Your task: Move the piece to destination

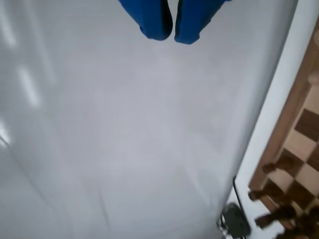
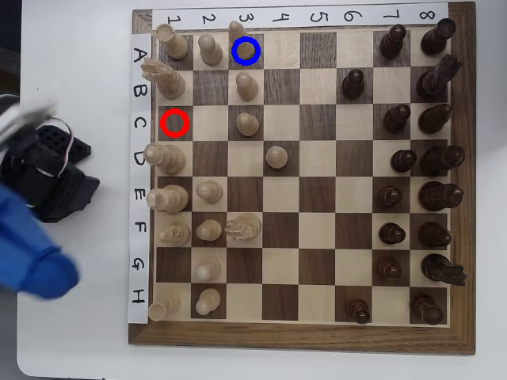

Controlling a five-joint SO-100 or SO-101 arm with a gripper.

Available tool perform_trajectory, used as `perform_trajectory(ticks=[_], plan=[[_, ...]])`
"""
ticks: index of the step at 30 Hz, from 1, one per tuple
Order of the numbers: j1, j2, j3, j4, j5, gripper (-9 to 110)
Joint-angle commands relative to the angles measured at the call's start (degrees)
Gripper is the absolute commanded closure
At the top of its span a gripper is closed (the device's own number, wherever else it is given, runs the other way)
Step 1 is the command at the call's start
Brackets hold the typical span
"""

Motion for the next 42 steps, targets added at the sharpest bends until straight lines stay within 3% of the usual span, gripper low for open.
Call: perform_trajectory(ticks=[1, 20, 42], plan=[[25.3, 9.1, 9.3, -2.4, -9.5, 101], [47.7, 18.2, 37.0, -6.2, -14.7, 101], [51.6, 26.9, 56.2, 0.2, -19.4, 101]])
